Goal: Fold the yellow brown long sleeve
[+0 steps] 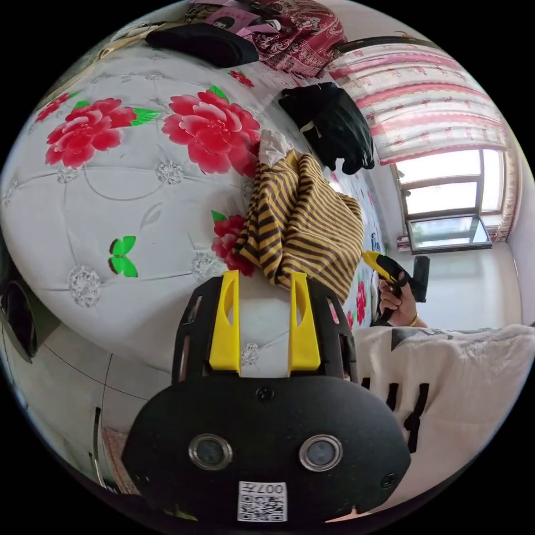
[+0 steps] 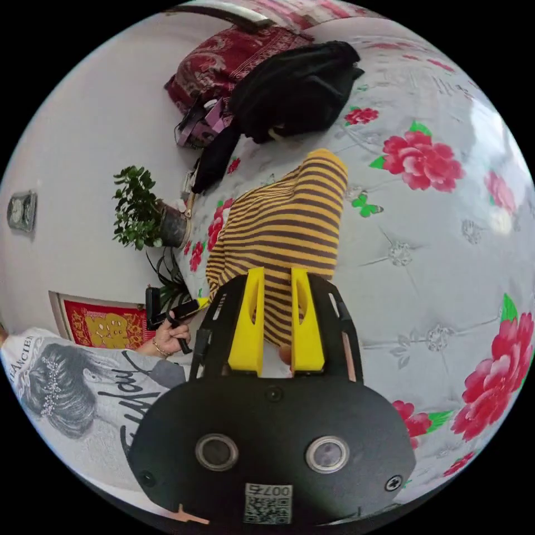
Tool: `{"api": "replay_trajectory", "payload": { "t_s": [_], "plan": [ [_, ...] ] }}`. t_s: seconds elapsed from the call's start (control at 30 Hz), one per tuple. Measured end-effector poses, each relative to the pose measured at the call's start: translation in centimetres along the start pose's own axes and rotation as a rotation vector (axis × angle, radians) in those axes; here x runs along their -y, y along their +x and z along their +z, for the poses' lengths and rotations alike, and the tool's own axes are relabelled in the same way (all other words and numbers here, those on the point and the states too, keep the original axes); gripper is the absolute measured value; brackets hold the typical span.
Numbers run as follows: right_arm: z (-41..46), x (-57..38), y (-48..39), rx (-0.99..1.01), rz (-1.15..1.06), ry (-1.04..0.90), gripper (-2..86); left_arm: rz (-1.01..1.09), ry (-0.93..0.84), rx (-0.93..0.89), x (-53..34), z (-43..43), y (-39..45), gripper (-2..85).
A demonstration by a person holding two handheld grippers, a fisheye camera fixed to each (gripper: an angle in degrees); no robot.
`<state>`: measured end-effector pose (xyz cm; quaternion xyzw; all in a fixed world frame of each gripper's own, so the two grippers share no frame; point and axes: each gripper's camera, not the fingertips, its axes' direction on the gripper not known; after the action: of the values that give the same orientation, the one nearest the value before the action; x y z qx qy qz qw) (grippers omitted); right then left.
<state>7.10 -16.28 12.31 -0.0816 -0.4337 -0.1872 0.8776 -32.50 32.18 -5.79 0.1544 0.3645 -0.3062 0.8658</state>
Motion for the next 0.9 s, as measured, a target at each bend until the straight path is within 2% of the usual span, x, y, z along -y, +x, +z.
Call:
{"api": "replay_trajectory", "payload": {
  "t_s": [0.07,0.17,0.3,0.47,0.57,0.63,0.7,0.77,0.83,0.9],
  "plan": [
    [-0.8,-0.3,3.6,0.037,0.146,0.055,6.5,-0.006,-0.012,-0.019,1.5,1.6,0.4,12.6],
    [1.0,0.5,5.3,0.086,0.210,0.020,6.8,-0.037,-0.061,0.042,3.8,4.2,1.2,9.0],
    [4.3,2.6,4.8,0.111,0.241,-0.023,6.7,-0.025,-0.110,0.032,4.8,6.1,1.6,5.7],
    [11.0,8.1,-1.0,0.124,0.137,-0.135,6.3,-0.097,0.065,0.068,4.6,2.3,-0.1,4.9],
    [18.9,12.0,-7.4,0.196,0.027,-0.264,5.9,-0.140,0.226,0.279,5.8,-2.9,-2.3,4.9],
    [23.5,13.8,-12.3,0.214,-0.101,-0.366,5.5,-0.266,0.376,0.473,6.4,-7.3,-4.3,4.7],
    [26.1,14.4,-16.5,0.196,-0.235,-0.413,4.9,-0.345,0.438,0.605,5.9,-9.2,-4.7,4.3],
    [26.9,13.8,-19.8,0.082,-0.377,-0.427,4.4,-0.371,0.451,0.750,4.5,-9.5,-3.6,2.4],
    [26.3,12.4,-20.5,-0.018,-0.463,-0.436,4.1,-0.352,0.476,0.934,0.8,-7.7,-0.7,0.3],
    [24.8,10.4,-19.8,-0.148,-0.532,-0.439,4.0,-0.297,0.519,1.038,-2.3,-5.2,2.9,-0.5]
  ]
}}
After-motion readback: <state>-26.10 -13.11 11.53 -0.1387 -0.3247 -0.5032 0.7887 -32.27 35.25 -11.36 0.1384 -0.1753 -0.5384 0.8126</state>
